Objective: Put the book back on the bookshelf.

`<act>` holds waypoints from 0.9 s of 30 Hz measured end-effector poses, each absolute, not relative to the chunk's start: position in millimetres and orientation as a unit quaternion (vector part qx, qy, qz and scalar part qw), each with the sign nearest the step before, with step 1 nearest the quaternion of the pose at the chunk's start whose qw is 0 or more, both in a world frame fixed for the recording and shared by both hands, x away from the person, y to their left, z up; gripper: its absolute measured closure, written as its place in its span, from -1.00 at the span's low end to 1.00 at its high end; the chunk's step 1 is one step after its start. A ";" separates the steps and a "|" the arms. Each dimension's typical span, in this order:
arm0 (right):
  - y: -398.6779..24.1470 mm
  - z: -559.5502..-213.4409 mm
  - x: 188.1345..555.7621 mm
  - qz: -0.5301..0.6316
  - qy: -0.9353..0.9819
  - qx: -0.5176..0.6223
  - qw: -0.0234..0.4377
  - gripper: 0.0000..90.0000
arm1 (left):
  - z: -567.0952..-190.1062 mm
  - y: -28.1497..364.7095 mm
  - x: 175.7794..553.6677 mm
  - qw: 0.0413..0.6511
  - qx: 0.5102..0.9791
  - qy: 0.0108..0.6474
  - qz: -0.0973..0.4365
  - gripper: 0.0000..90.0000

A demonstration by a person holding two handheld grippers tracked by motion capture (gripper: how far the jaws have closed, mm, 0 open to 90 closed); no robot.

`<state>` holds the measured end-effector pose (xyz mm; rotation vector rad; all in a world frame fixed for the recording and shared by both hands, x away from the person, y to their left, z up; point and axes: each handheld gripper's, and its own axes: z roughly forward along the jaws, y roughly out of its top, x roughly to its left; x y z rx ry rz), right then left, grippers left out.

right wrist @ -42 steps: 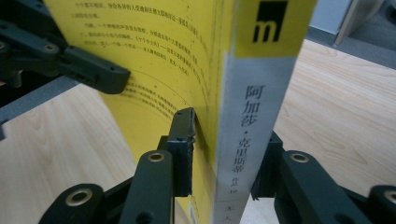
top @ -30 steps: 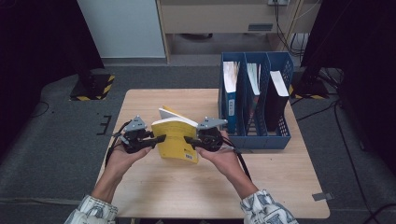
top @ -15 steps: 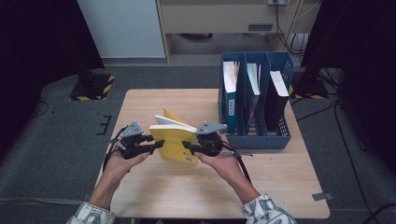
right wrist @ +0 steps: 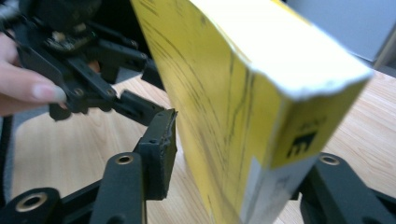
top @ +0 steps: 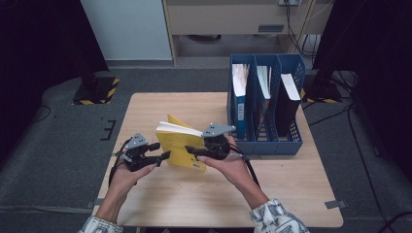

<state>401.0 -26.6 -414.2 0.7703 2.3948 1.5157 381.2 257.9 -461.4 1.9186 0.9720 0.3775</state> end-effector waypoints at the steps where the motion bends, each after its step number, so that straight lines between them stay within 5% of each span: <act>1: -26.2 -413.5 400.7 0.512 0.812 0.259 0.103 0.25 | -464.4 259.9 379.6 0.457 0.779 0.399 0.159 -0.19; 7: -23.0 -411.7 396.3 0.516 0.810 0.256 0.110 0.39 | -482.2 271.6 368.8 0.426 0.785 0.414 0.175 -0.29; 16: -16.3 -409.1 392.9 0.521 0.810 0.246 0.107 0.40 | -497.0 280.1 366.8 0.398 0.792 0.430 0.173 -0.72; 27: -3.7 -405.0 397.2 0.533 0.805 0.238 0.101 0.37 | -504.9 279.2 367.6 0.380 0.803 0.427 0.166 -0.77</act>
